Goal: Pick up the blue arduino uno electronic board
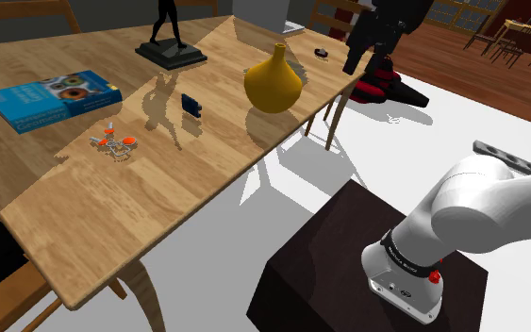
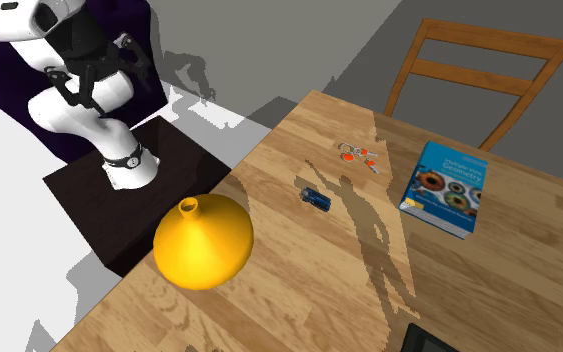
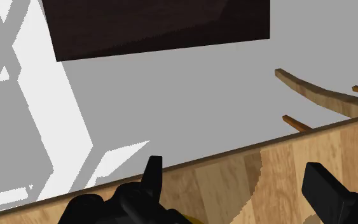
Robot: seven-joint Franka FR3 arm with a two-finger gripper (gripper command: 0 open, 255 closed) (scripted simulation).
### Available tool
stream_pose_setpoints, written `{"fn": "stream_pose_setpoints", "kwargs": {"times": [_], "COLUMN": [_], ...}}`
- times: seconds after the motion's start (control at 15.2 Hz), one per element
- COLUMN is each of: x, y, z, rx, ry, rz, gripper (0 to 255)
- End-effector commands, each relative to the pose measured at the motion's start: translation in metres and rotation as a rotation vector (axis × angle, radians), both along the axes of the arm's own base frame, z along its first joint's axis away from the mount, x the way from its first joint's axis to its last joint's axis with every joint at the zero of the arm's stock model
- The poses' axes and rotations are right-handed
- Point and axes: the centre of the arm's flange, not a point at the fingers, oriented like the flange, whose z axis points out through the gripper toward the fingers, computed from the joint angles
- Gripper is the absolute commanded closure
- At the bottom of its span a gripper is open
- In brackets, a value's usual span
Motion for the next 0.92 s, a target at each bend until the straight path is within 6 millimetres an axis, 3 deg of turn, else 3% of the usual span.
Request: {"fn": "stream_pose_setpoints", "kwargs": {"times": [0.0, 0.86], "x": [0.000, 0.157], "y": [0.000, 0.079], "z": [0.000, -0.058], "rx": [0.000, -0.082], "ry": [0.000, 0.053], "rz": [0.000, 0.107], "gripper": [0, 0]}}
